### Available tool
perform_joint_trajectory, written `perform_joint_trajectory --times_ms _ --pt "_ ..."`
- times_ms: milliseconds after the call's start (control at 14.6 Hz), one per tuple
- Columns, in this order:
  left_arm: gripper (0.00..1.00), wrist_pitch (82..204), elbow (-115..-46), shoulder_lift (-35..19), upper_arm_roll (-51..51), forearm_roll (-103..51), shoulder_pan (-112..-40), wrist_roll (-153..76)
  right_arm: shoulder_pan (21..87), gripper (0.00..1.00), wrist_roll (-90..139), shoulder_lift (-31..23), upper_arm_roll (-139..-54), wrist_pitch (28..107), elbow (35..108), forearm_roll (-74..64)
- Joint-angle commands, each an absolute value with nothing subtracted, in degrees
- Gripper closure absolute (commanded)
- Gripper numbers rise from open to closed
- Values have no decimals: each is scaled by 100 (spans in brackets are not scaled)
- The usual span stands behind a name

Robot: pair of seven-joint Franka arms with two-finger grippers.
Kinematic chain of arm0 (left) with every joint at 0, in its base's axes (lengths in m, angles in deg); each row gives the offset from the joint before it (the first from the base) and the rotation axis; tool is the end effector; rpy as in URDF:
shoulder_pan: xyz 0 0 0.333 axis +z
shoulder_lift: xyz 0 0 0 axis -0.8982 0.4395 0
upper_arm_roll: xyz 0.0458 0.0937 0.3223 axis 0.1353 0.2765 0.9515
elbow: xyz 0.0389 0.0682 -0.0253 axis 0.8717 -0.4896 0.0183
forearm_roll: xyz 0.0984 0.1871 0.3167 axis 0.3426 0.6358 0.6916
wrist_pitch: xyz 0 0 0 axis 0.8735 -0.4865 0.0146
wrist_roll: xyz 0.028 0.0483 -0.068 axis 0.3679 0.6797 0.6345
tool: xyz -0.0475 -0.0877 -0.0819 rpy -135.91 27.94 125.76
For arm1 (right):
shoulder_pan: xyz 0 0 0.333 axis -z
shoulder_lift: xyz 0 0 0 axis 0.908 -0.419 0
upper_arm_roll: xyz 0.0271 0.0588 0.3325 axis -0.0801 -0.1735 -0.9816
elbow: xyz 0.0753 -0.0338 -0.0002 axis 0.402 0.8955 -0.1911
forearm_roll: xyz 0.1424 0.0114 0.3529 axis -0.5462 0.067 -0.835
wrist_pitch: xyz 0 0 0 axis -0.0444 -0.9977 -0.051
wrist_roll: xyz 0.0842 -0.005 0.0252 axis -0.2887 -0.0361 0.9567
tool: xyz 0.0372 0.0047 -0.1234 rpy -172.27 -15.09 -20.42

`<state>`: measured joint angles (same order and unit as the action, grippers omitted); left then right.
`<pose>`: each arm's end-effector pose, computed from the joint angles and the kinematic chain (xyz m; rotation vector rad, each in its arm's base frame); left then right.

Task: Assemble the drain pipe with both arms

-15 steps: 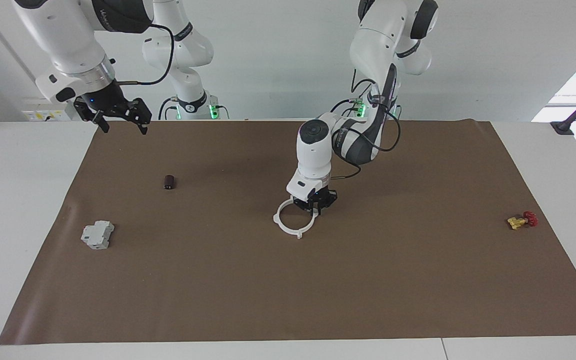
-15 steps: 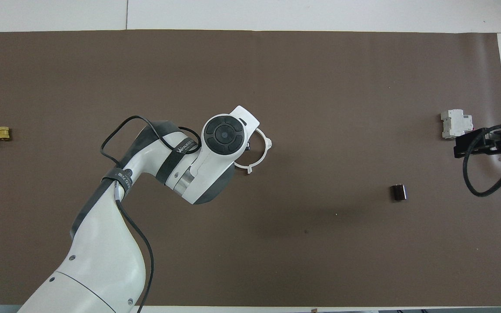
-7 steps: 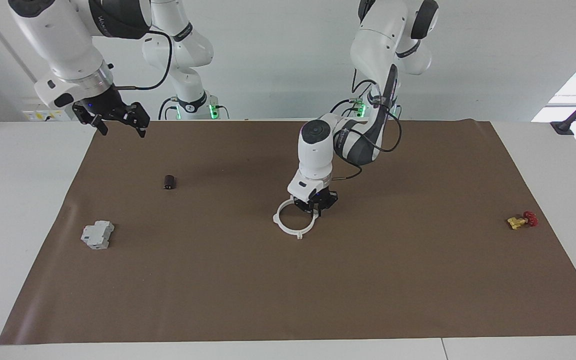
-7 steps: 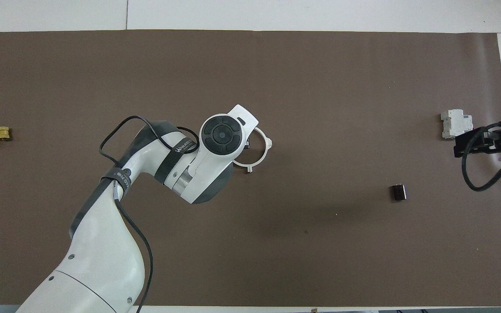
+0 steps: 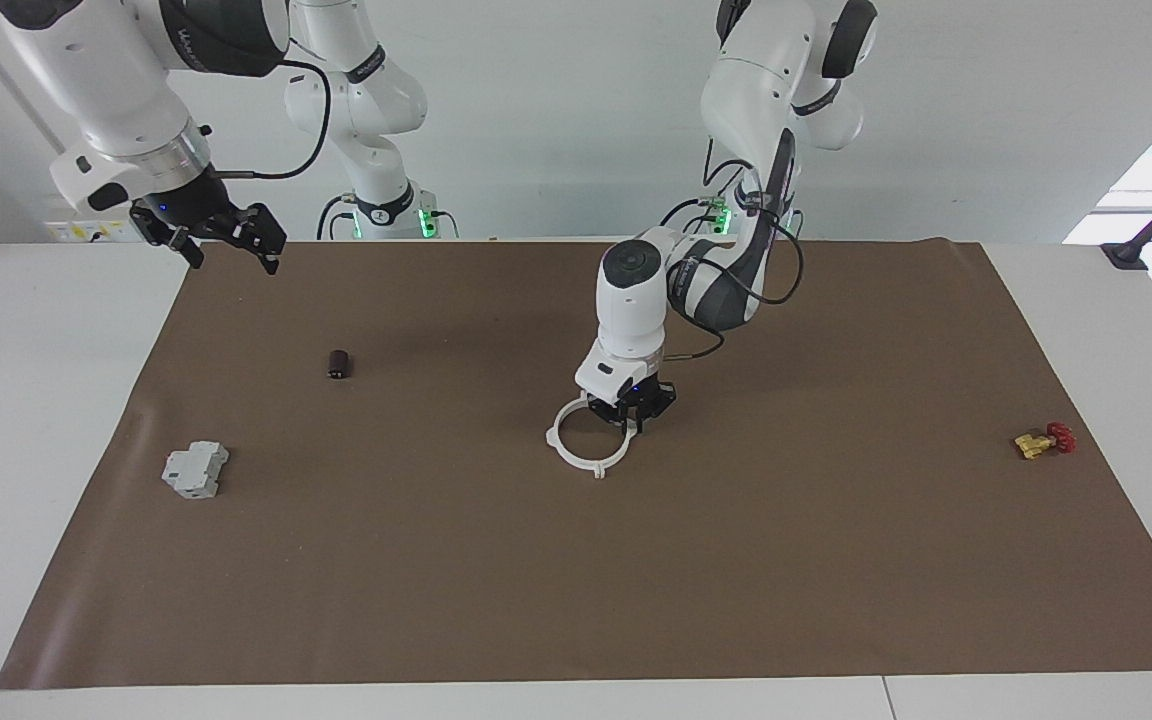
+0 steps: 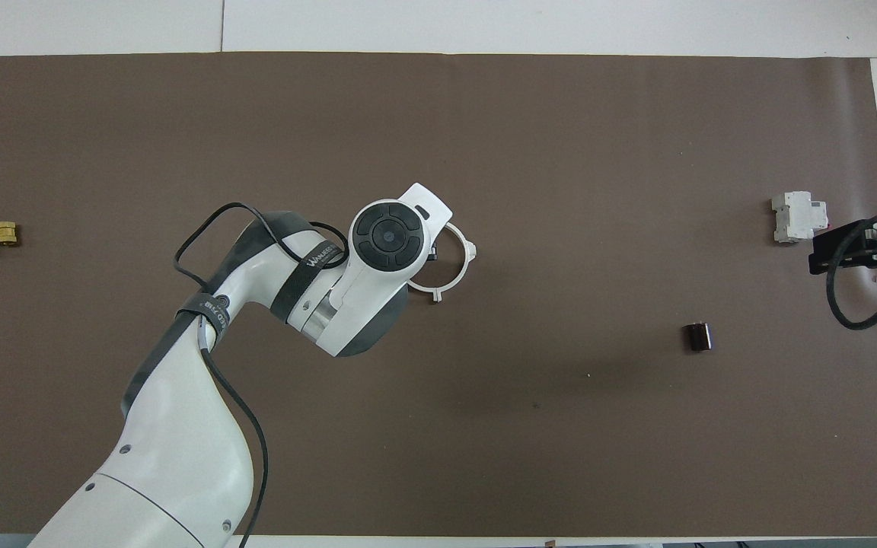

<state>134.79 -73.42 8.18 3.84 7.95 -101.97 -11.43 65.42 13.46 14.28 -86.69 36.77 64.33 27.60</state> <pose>0.5272 -0.3992 0.3133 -3.0776 0.0145 -0.1661 0.5115 -0.0312 0.6036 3.1018 -0.1591 -0.1617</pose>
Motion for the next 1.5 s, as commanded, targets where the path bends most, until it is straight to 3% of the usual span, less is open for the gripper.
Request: perform_joint_trajectory --times_ms 0,1434 --pt "100 13586 -7590 721 438 885 -10242 -1123 6646 0 1501 1462 -8687 3716 6437 2670" --pt "100 13612 -7564 721 429 885 -10278 -1114 6620 0 1492 1445 -8696 4024 6428 2678"
